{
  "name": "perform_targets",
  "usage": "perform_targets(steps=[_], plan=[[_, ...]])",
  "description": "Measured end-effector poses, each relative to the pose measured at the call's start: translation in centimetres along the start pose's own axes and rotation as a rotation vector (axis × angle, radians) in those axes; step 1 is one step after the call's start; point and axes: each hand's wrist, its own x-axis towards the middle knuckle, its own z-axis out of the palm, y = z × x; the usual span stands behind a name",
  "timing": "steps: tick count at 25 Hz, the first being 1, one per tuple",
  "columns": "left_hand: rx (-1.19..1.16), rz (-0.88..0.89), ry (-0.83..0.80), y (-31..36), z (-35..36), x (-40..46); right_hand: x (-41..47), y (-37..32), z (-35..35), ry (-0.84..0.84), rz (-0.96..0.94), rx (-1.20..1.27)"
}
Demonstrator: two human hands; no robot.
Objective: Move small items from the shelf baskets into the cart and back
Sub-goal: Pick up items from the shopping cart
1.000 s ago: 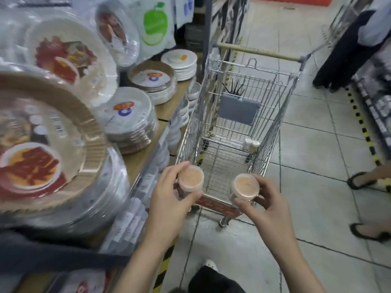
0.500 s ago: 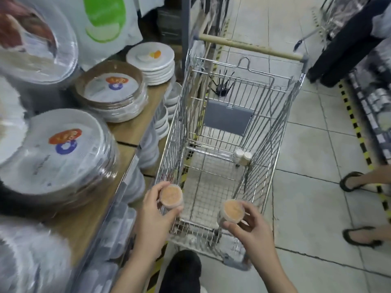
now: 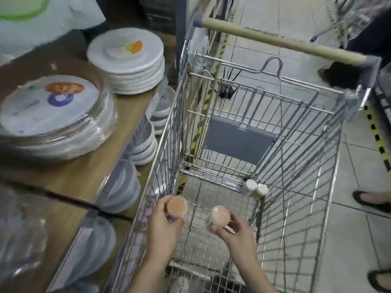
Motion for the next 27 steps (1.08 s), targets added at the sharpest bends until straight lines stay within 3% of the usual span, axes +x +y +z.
perform_targets(steps=[8, 16, 21, 27], plan=[[0.046, -0.033, 0.047, -5.4, 7.9, 12.2, 15.4, 5.9, 2.3, -0.081, 0.024, -0.048], [0.079, 0.011, 0.235, -7.9, 12.3, 21.7, 27.5, 8.1, 5.6, -0.133, -0.048, -0.137], [0.196, -0.032, 0.353, -7.7, 13.5, 24.7, 30.2, 9.5, 8.2, -0.141, -0.113, -0.182], [0.146, -0.011, 0.322, -9.3, 13.7, 24.9, 30.3, 10.4, 9.4, -0.037, -0.118, -0.155]])
